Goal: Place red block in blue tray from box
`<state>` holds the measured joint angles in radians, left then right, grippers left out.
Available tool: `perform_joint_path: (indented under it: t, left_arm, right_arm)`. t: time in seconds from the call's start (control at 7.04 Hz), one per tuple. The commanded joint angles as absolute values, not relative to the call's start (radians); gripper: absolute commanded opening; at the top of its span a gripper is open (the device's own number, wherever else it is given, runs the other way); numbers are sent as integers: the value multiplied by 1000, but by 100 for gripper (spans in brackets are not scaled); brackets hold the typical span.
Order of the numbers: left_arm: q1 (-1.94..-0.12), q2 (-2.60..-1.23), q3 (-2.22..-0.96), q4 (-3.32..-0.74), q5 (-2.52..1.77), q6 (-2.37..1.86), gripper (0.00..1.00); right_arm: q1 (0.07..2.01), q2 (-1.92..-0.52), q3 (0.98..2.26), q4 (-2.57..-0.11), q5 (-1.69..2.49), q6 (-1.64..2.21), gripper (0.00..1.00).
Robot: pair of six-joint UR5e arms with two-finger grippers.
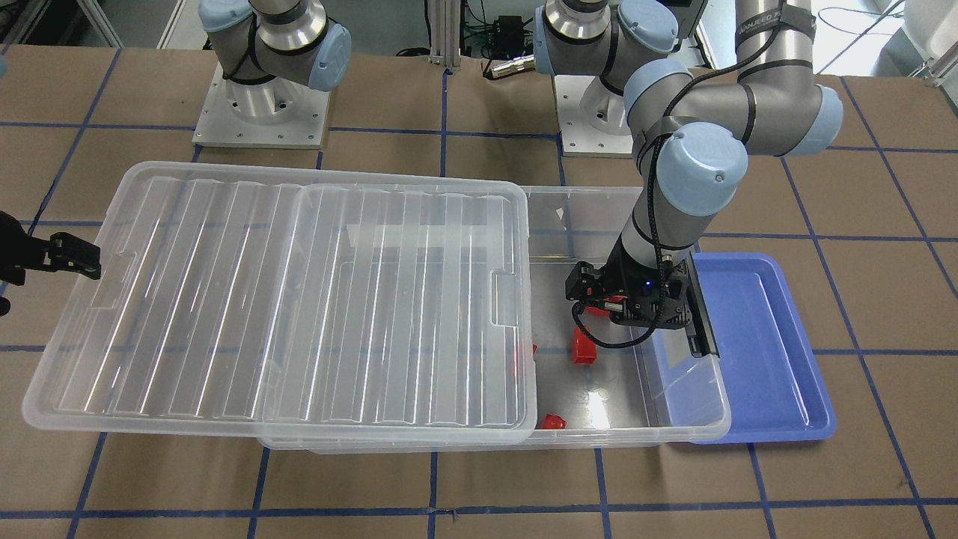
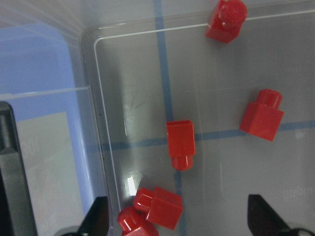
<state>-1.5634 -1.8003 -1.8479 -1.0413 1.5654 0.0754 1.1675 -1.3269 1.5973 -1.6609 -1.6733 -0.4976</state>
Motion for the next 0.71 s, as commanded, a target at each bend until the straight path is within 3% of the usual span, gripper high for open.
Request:
perform_joint_path:
  t: [0.0,0.57]
  left_arm:
    - [-1565,-1850,-1871,-990,1545,41,100]
    - [-1582,-1945,-1920,-825,1526,29,100]
  right_arm:
    - [1164,-1338,1594,-1652,-1669,-495,100]
    - [1175,-1386,1577,-1643,-1648,-454,100]
